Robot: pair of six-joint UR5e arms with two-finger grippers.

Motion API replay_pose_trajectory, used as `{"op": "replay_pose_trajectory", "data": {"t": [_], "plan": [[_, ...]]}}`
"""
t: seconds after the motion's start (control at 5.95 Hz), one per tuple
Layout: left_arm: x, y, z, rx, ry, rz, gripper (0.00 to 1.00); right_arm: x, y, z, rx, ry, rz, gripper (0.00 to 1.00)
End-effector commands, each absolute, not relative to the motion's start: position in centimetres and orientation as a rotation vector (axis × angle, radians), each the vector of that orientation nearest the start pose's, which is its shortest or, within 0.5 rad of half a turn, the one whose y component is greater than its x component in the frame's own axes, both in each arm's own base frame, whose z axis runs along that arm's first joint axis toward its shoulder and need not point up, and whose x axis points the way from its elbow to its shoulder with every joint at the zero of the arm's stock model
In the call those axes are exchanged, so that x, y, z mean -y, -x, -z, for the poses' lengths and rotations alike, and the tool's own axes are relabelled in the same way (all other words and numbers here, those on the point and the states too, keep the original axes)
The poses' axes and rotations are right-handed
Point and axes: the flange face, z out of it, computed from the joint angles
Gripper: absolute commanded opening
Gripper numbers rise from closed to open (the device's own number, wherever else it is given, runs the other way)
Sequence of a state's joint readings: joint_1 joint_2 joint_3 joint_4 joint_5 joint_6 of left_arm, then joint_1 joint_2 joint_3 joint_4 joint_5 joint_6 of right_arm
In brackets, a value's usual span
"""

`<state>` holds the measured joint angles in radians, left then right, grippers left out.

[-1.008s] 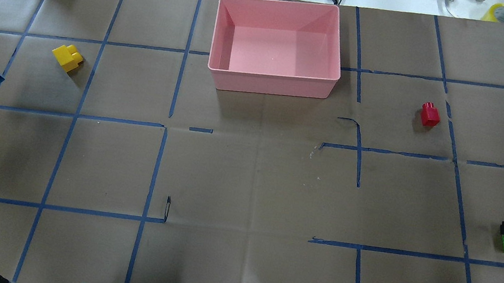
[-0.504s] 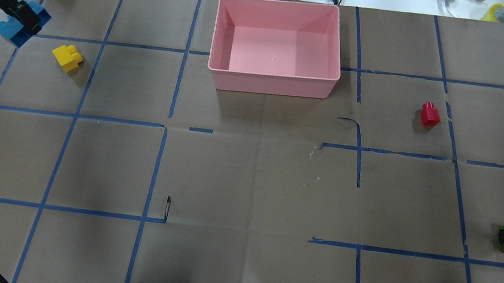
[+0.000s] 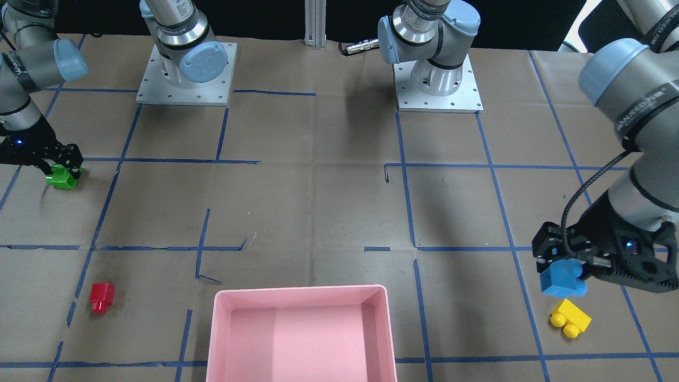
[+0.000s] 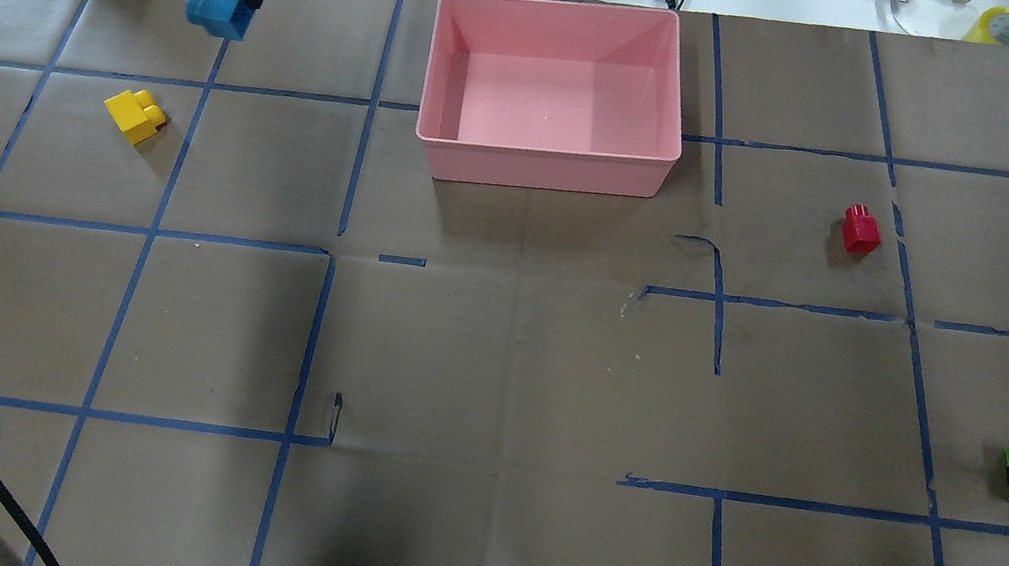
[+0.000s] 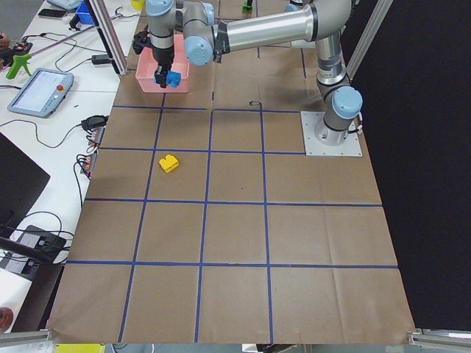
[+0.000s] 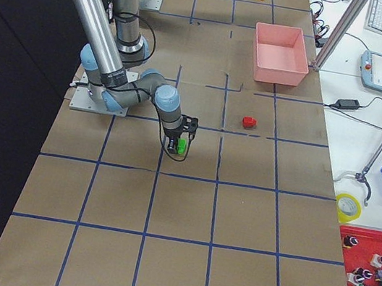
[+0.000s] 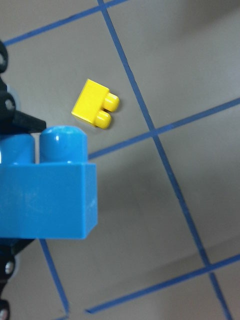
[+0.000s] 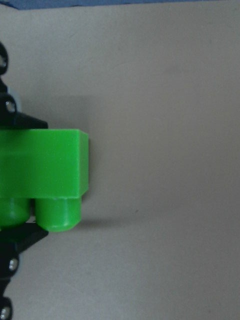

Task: Put all blocks into box

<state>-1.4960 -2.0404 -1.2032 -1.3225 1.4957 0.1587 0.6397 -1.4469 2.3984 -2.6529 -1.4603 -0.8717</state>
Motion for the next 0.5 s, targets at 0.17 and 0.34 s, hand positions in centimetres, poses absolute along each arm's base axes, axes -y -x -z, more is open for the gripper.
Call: {"op": "replay_pose_trajectory", "data": {"t": [0.17,0.34], "plan": [[74.9,24.6,-36.7,-3.242,0.051,0.22,0.06,35.1,22.7,-26.9,-3.202,-0.084,0.346,0.07],[75.8,26.5,-33.0,-3.249,0.112,0.187,0.06,35.5,22.9,-30.4,-3.215,-0.073,0.426,0.05]]}}
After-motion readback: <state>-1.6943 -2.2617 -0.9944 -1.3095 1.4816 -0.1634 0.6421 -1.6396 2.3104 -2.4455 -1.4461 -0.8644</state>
